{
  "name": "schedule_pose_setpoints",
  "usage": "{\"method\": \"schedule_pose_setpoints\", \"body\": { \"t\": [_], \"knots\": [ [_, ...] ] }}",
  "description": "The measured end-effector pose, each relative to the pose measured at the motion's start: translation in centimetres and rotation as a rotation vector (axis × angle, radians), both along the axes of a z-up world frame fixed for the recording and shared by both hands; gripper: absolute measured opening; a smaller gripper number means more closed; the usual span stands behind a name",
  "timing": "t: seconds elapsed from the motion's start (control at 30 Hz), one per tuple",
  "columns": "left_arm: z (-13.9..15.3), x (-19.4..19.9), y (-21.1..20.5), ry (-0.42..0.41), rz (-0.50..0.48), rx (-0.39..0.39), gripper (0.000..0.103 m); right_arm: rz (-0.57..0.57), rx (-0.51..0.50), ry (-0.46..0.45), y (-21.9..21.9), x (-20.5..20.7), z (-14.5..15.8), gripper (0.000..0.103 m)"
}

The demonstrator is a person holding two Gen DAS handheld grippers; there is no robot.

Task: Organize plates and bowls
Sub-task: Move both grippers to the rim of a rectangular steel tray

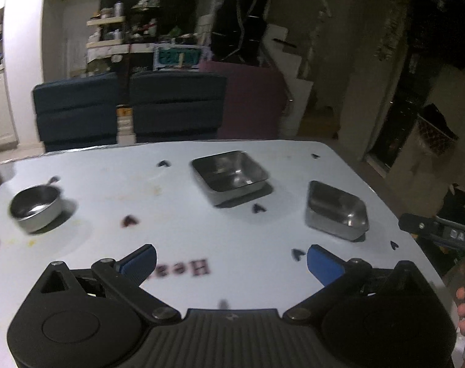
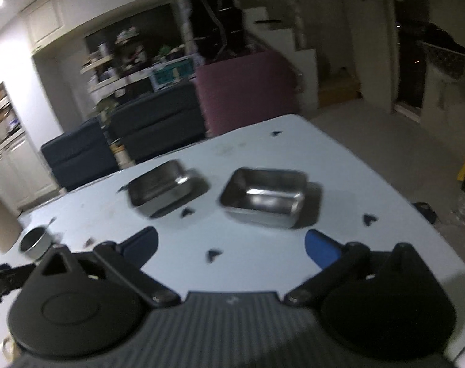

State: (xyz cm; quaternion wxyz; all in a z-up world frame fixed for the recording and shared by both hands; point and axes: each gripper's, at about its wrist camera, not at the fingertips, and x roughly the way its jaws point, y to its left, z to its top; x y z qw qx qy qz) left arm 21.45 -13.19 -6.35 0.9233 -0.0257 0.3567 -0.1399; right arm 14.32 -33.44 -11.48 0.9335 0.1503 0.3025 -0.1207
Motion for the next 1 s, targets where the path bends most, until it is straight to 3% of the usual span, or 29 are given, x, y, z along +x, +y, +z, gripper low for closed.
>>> {"method": "schedule_pose_setpoints", "body": {
  "t": [0.1,0.27,0.4,0.6,0.7,0.87,0.93,1.0],
  "knots": [
    [-0.5,1.2,-2.1,-0.025,-0.021,0.001,0.103,-0.049,0.002,0.011,-2.5,1.1,-1.1,0.103],
    [-1.4,4.3,-5.4,-0.058,-0.036,-0.063,0.101,-0.139,0.033,0.034,-6.5,3.1,-3.6,0.103],
    [-2.7,7.2,-8.8,-0.063,-0.117,-0.026,0.091,-0.200,0.090,0.069,-9.0,4.6,-5.7,0.103],
    [-5.2,11.8,-12.8,-0.032,-0.180,-0.008,0.072,-0.215,0.260,0.027,-11.5,6.4,-7.7,0.083],
    [-6.5,14.3,-14.4,0.007,-0.181,-0.015,0.061,-0.164,0.341,-0.010,-12.1,7.7,-8.4,0.075],
    [-8.4,17.3,-16.0,0.075,-0.190,-0.044,0.050,-0.094,0.287,0.042,-12.3,9.7,-8.6,0.056],
    [-9.2,18.1,-16.6,0.108,-0.199,-0.053,0.040,-0.072,0.273,0.045,-12.3,10.0,-8.7,0.051],
    [-10.0,18.5,-17.1,0.134,-0.206,-0.052,0.021,-0.058,0.270,0.052,-12.7,10.3,-8.9,0.043]
  ]
}}
